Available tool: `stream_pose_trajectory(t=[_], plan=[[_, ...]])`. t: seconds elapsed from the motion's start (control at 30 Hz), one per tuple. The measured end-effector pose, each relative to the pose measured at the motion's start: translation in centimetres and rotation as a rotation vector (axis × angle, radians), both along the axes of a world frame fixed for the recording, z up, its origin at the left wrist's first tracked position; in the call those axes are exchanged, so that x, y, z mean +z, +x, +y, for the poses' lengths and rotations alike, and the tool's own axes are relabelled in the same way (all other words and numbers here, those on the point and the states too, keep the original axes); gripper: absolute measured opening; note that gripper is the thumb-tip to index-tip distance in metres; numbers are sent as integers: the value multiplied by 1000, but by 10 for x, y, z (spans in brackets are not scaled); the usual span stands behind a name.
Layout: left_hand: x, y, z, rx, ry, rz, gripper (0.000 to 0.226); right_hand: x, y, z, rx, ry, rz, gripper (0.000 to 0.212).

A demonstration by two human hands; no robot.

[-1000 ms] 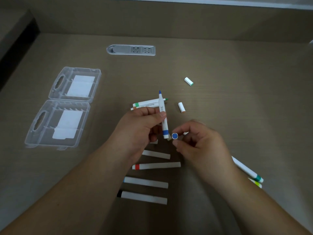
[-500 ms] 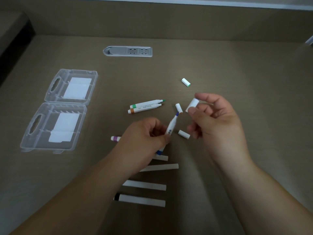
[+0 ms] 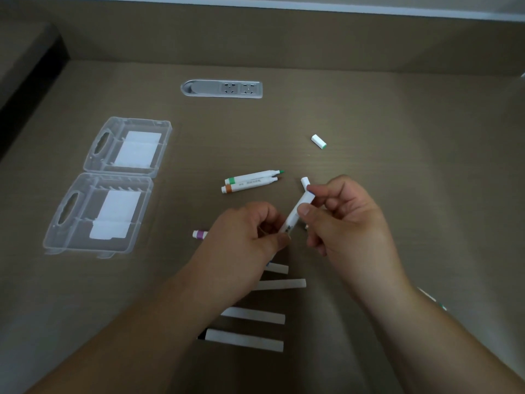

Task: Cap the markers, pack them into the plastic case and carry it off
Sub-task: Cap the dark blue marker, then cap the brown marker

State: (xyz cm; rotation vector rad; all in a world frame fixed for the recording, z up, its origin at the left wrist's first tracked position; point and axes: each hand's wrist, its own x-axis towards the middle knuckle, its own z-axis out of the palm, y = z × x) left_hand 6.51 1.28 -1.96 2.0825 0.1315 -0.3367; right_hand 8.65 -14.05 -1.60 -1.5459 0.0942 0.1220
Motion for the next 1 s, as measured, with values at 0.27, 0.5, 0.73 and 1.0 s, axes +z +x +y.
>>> stream_pose_trajectory(t=[0.27, 0.5, 0.73, 1.0], plan=[[5, -7, 12, -79, 206, -64, 5, 0, -3, 0, 8, -15, 31, 19], [0, -24, 57, -338, 562, -40, 12, -14, -5, -27, -125, -151, 70, 11], [-16, -25, 69, -295, 628, -155, 13, -26, -8, -31, -157, -224, 66, 10], [-21, -3, 49, -426, 695, -303, 26, -33, -5, -23, -138, -273, 17, 12]])
